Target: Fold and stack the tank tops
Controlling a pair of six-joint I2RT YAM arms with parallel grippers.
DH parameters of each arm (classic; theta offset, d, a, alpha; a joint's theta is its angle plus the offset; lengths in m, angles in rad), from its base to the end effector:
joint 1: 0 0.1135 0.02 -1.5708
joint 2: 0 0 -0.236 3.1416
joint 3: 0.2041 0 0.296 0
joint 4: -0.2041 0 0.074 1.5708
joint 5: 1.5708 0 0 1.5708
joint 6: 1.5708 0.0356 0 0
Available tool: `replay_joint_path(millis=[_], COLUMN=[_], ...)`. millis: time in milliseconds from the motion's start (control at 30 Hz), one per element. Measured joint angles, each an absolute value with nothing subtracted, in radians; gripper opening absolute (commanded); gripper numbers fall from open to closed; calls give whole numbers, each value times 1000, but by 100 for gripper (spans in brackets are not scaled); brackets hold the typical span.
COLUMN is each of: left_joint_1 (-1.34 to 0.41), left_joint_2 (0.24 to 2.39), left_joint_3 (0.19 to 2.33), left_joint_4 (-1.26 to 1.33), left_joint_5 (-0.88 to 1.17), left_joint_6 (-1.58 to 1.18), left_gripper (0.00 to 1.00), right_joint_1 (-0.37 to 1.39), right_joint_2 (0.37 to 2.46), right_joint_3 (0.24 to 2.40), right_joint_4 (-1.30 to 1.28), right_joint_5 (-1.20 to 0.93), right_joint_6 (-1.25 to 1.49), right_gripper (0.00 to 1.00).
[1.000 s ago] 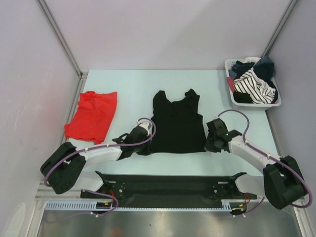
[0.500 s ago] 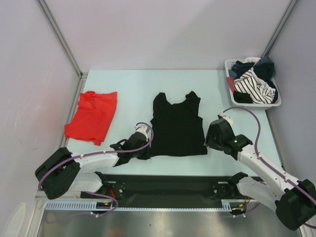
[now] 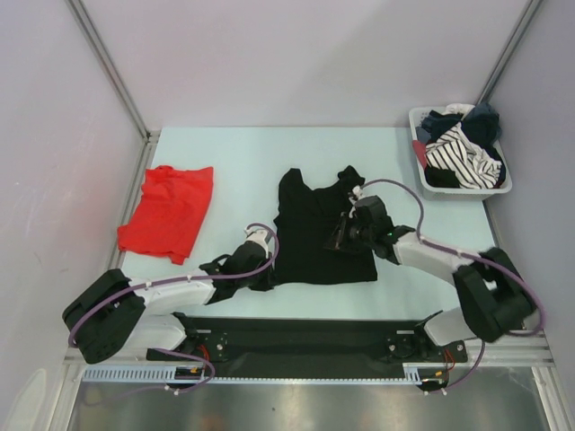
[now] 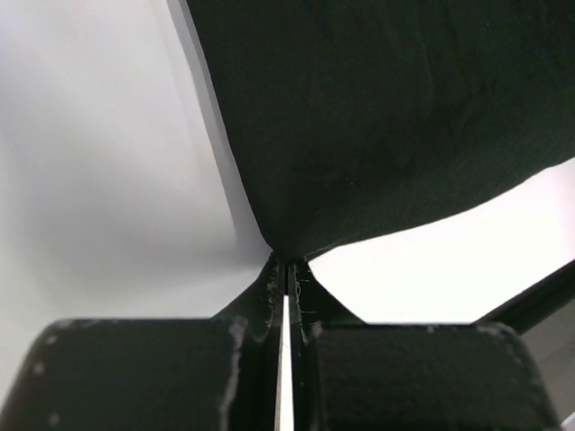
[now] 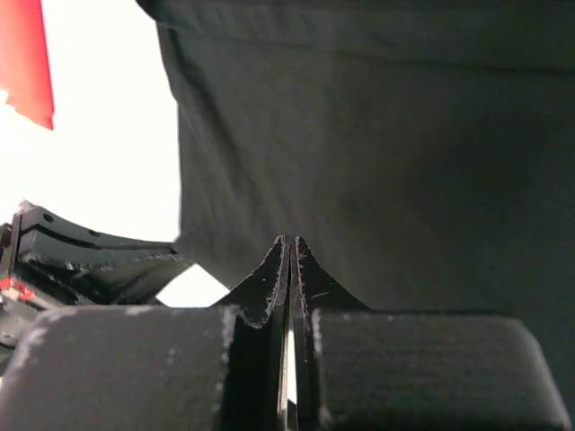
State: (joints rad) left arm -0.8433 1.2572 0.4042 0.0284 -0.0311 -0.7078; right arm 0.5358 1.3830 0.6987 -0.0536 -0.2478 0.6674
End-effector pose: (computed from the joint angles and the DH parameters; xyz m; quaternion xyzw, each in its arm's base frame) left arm 0.1720 -0.1915 0.0787 0.0574 0.9293 -0.2448 0.2704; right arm 0.2696 0.1702 0.1356 0.0098 0.9088 0.3204 0.2670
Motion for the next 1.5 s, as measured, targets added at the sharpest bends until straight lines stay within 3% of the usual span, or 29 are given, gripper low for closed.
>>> replay_joint_path(millis=[400, 900, 1000, 1133, 1300, 1433, 1500], left_joint_1=[-844, -857, -859, -861, -862, -863, -864], left_joint_2=[1255, 1282, 1283, 1283, 1282, 1281, 1279], left_joint_3=[390, 388, 388, 387, 387, 387, 387], left_joint_4=[57, 104, 108, 109, 109, 107, 104], left_joint_5=[-22, -1, 0, -1, -1, -1, -1], left_joint_6=[-707, -707, -707, -707, -707, -707, -706], left_gripper=[0, 0, 0, 0, 0, 0, 0], right_joint_1=[531, 413, 413, 413, 413, 403, 378], right_joint_2=[1757, 1971, 1967, 1893, 1660, 1435, 1324], right_joint_3=[780, 1126, 1200, 1179, 958, 764, 685], right_joint_4=[265, 254, 234, 185, 99, -20, -97], right_joint_5=[-359, -329, -323, -299, -243, -184, -163], right_joint_6=[746, 729, 703, 669, 640, 626, 620], right_gripper=[0, 0, 4, 15, 30, 59, 66])
